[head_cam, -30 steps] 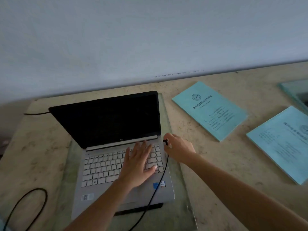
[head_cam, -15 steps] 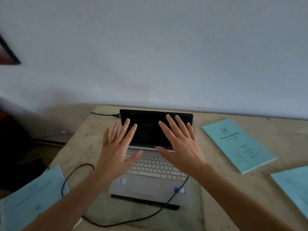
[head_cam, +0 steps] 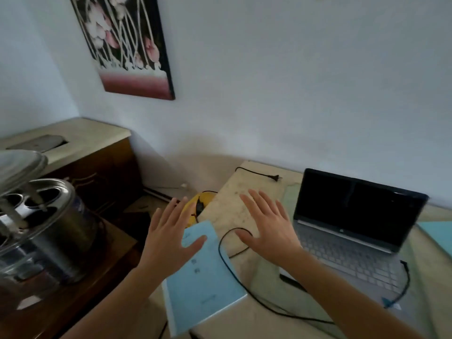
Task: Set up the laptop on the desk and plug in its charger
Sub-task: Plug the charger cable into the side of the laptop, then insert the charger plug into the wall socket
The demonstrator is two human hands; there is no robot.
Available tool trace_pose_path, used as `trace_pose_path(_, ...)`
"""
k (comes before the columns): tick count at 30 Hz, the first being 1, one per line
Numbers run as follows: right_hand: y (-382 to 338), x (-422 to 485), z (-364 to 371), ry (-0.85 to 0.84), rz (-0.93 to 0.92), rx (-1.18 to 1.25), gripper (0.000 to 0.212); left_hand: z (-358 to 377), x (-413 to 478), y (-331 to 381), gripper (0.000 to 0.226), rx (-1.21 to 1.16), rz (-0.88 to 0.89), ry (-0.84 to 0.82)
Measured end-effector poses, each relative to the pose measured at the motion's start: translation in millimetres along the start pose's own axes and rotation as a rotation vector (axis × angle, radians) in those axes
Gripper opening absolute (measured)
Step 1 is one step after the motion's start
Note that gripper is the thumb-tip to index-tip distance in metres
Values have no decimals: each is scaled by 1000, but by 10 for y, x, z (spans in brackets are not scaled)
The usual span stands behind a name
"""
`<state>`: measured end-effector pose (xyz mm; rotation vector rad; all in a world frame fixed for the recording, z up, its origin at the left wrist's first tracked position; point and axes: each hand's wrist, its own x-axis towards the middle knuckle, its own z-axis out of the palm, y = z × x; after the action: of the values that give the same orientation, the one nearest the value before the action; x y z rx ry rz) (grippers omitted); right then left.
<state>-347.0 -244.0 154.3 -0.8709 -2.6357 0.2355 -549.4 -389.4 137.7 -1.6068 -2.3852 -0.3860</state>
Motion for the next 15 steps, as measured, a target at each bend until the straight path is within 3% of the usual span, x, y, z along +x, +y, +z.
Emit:
trace_pose_path(7,-1050,504,722,-73,-4,26,78,89,-147,-1299,86,-13,-78,-30)
trace_pose_path(15,-1370,1333,1422,-125,32,13,81,459,267,-2157,85,-8,-89,-56)
